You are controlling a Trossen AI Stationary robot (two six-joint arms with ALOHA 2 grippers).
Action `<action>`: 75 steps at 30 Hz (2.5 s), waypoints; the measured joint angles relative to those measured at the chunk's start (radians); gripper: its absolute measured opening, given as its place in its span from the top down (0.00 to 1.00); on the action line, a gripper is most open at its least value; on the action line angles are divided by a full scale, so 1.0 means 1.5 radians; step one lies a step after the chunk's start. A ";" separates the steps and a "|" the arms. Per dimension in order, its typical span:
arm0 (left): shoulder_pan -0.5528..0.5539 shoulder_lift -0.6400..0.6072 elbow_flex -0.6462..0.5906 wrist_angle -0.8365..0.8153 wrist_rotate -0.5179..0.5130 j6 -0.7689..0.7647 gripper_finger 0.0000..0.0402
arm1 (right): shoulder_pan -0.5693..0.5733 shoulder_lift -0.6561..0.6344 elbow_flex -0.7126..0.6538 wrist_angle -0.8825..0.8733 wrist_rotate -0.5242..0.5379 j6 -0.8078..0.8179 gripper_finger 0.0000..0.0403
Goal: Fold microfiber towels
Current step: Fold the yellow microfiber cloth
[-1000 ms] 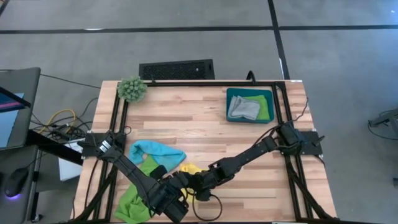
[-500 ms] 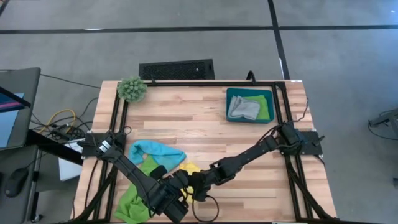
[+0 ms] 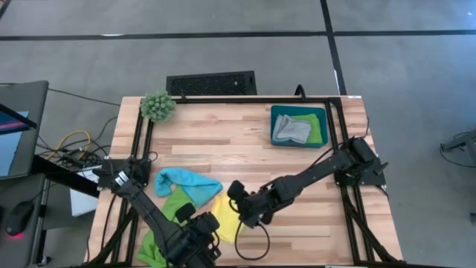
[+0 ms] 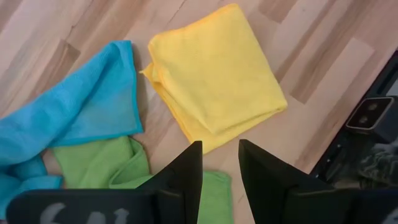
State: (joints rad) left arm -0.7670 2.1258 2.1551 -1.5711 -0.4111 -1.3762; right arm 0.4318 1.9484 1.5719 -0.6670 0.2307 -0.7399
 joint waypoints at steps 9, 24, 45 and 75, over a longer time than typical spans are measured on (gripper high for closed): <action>-0.047 0.001 0.000 0.000 -0.022 -0.069 0.76 | 0.028 -0.013 -0.002 -0.110 -0.044 0.137 0.64; -0.102 -0.002 -0.044 0.000 -0.205 -0.244 0.76 | -0.069 -0.236 -0.174 -0.097 -0.208 0.399 0.64; -0.136 -0.146 -0.574 0.621 -0.207 -0.627 0.76 | -0.228 -0.214 -0.348 0.188 -0.594 0.613 0.68; -0.092 -0.147 -0.689 0.849 -0.170 -0.642 0.76 | -0.270 0.062 -0.345 0.452 -0.811 0.737 0.69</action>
State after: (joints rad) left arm -0.9049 1.9049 1.1213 -0.2972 -0.6658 -2.3390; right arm 0.0261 2.0419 1.0542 0.0104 -0.9852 0.3656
